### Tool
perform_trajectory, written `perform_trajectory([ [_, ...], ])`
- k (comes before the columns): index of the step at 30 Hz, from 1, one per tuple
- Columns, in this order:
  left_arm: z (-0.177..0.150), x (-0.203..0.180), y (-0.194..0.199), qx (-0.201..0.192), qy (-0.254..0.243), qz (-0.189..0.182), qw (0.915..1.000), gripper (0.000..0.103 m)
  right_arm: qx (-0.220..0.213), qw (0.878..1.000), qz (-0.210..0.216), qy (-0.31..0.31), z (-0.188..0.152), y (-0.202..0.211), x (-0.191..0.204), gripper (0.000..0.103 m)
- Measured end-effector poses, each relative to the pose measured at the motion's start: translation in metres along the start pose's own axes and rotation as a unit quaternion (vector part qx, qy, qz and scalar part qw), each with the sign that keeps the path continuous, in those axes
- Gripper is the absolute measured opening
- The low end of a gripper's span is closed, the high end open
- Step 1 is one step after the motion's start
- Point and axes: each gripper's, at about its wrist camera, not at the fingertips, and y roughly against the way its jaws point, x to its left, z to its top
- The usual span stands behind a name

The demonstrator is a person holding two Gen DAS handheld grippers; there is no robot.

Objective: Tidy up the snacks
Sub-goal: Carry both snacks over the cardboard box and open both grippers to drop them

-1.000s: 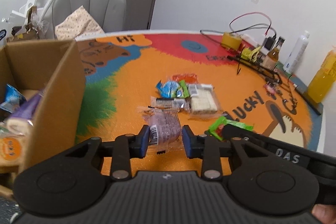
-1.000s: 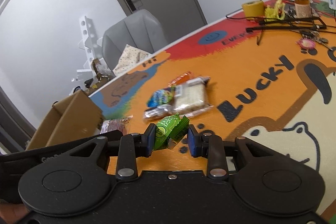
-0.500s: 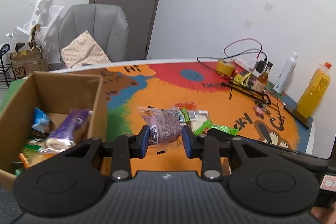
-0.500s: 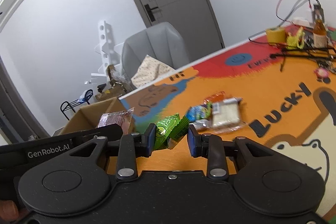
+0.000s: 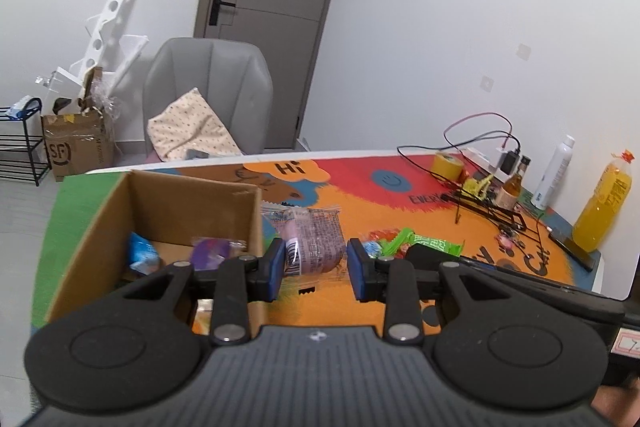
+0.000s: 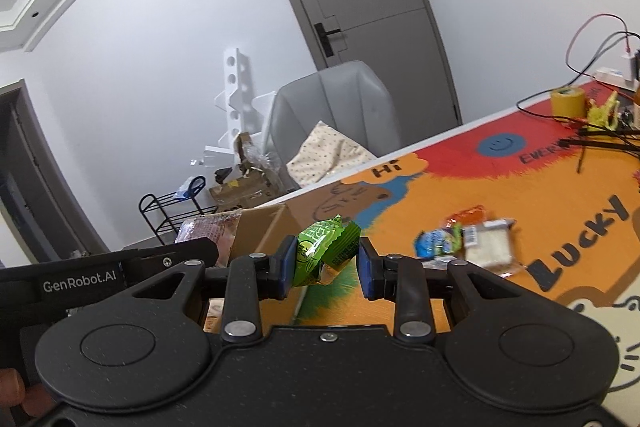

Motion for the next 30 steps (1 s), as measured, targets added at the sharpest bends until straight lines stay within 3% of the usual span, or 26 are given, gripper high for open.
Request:
perform_trajectory([
  [12,0.009,0.045,0.006,-0.014,0.026,0.034,0.999,0.032,0.006,0.999,0.037,0.023,0.003,-0.024,0.029,0.03],
  [30,0.012,0.094,-0.008,0.001,0.06,0.069,0.9958,0.037,0.032,0.996,0.067,0.045,0.01,-0.059,0.066,0.03],
])
